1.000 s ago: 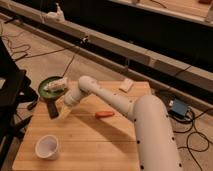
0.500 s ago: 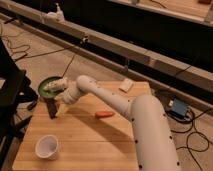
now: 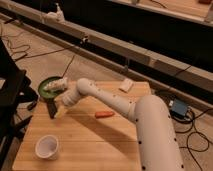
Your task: Place the eraser in the ceramic cup
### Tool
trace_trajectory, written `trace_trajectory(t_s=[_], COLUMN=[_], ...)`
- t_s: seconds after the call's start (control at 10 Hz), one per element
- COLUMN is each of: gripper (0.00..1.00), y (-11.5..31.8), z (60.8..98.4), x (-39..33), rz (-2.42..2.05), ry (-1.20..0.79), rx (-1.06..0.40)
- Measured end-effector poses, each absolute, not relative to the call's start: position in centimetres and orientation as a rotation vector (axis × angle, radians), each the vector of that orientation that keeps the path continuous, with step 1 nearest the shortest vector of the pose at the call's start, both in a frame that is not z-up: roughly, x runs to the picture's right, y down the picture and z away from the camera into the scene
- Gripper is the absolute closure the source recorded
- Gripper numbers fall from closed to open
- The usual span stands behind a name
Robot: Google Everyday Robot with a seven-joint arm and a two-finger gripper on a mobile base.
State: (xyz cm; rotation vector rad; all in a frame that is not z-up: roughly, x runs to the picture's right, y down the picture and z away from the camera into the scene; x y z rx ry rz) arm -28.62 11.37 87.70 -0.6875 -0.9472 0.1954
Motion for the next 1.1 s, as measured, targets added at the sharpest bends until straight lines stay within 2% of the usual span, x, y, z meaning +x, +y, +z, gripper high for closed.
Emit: trace_trajectory(t_s=[0.7,1.1], gripper=[0.27,0.27], y=[14.9,15.1], z=[89.1,89.6], x=[-28.2,-28.2], rz=[0.326,0.361], ry=[-0.902,-0.878], rx=[-0.678,-0.649])
